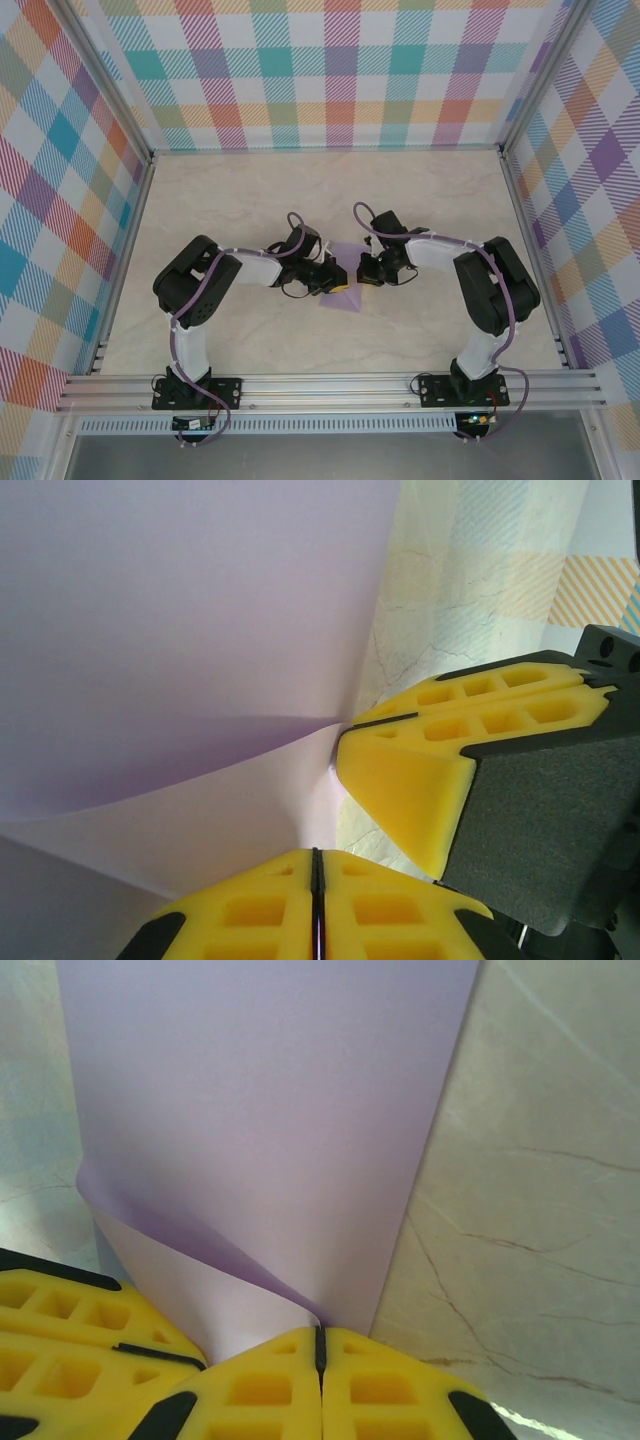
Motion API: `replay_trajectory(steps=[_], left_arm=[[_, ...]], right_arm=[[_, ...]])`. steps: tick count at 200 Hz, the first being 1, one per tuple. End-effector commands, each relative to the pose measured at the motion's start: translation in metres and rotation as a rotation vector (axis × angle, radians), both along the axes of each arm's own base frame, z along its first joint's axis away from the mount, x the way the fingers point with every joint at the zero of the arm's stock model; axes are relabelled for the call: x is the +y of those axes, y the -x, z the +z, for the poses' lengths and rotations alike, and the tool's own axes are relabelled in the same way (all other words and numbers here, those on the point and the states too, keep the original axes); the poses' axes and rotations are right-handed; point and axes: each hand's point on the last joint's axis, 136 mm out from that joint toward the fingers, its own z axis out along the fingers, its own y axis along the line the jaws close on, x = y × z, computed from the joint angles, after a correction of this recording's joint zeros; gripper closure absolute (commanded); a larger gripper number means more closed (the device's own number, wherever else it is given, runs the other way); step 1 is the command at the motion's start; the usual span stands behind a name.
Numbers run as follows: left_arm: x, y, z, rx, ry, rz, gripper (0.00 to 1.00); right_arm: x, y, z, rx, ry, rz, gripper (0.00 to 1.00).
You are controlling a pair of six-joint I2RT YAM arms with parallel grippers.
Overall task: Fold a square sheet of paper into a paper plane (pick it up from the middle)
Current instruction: Fold the triangle a second time at the center of the table.
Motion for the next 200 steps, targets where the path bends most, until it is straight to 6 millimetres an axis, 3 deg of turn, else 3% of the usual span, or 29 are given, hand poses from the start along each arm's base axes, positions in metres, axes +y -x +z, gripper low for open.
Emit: replay_trajectory(steps=[1,77,138,200], left_arm=[[-0.002,0.001,-0.006,-0.003,-0.021,-0.016,0.91],[0.004,0.006,-0.012,0.006,-0.047,-0.020,0.91],[-0.005,-0.001,0.027,-0.067,0.036,-0.018,0.91],[-0.008,-0.001,0.009,-0.033,0.019,-0.017,0.91]], right_arm=[[0.000,-0.004,0.000,-0.001,0.005,0.018,0.94],[0.007,-0.002,0.000,0.012,-0.034,0.041,0.93],[0.006,0.001,0.000,0.018,-0.032,0.046,0.93],[0.004,0.002,-0.004,0.027,-0.022,0.042,0.94]])
